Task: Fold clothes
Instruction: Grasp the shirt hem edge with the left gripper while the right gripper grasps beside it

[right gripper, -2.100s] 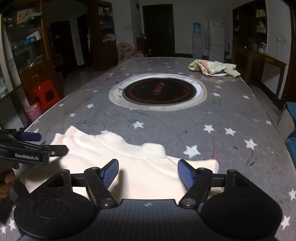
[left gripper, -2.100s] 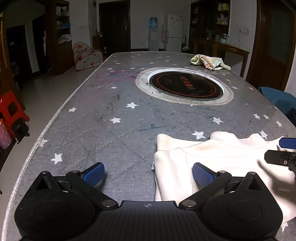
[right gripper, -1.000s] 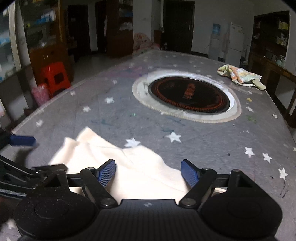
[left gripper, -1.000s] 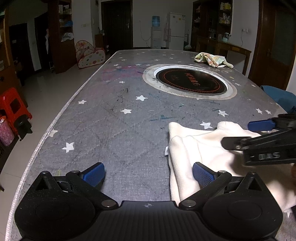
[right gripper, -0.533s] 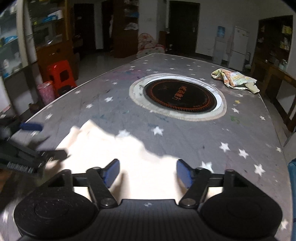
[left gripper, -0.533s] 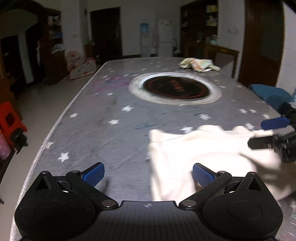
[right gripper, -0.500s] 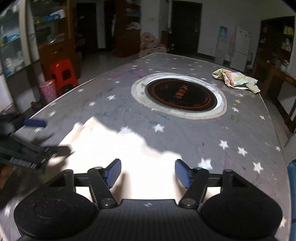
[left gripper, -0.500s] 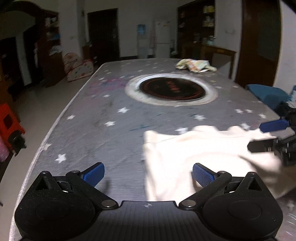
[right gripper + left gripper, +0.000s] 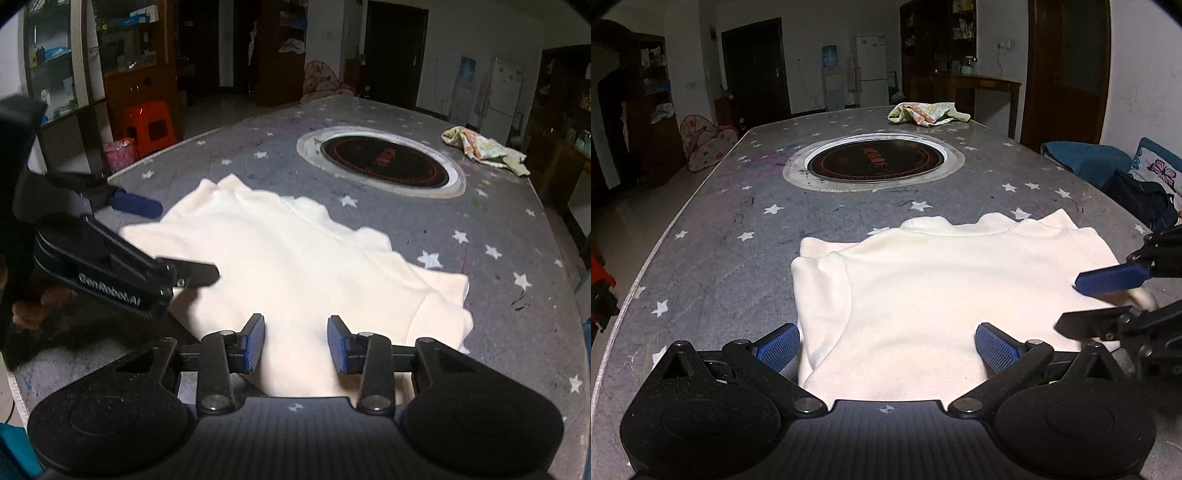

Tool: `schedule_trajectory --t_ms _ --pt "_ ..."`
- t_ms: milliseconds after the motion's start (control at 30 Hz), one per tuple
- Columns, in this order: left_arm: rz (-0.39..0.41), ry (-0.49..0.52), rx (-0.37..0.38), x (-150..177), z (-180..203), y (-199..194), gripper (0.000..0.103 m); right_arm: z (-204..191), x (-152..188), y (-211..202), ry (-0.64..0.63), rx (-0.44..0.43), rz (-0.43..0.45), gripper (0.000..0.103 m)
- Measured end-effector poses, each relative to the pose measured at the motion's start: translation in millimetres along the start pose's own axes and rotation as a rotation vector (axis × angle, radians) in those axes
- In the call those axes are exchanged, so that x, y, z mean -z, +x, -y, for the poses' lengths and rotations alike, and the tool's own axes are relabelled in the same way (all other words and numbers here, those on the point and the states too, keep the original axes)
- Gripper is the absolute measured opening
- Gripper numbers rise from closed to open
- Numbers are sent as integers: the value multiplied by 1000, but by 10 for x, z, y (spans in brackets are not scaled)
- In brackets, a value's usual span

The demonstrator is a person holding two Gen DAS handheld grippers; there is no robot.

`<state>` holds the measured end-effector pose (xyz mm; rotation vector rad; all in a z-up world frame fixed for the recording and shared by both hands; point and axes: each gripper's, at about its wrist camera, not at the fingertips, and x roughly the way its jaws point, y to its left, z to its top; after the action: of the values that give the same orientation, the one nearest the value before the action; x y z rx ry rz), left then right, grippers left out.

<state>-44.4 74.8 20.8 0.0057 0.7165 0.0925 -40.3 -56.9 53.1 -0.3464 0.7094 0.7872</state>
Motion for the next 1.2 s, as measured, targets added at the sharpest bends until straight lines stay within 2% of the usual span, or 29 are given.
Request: schedule_trajectory --t_ms 133,333,433,633,867,1067,1200 --pt "3 -2 4 6 -12 -9 103 -26 -32 -59 16 -22 38 39" --pt "-14 -51 26 32 -112 -33 103 -114 20 58 -8 -18 12 45" --pt "2 -69 13 13 -190 -107 103 -149 -38 -1 -21 -19 29 50" --pt "2 -152 -34 7 -494 -163 103 -429 -187 -35 -118 -58 64 54" --pt "-5 -252 -74 23 -870 -207 103 -902 -318 115 -271 -125 67 59" --pt "-13 -310 -96 46 -1052 -211 103 -1249 -371 301 -390 -156 55 59" --pt "-23 -366 -81 49 -1157 -203 103 -1384 -378 425 -437 -146 47 59"
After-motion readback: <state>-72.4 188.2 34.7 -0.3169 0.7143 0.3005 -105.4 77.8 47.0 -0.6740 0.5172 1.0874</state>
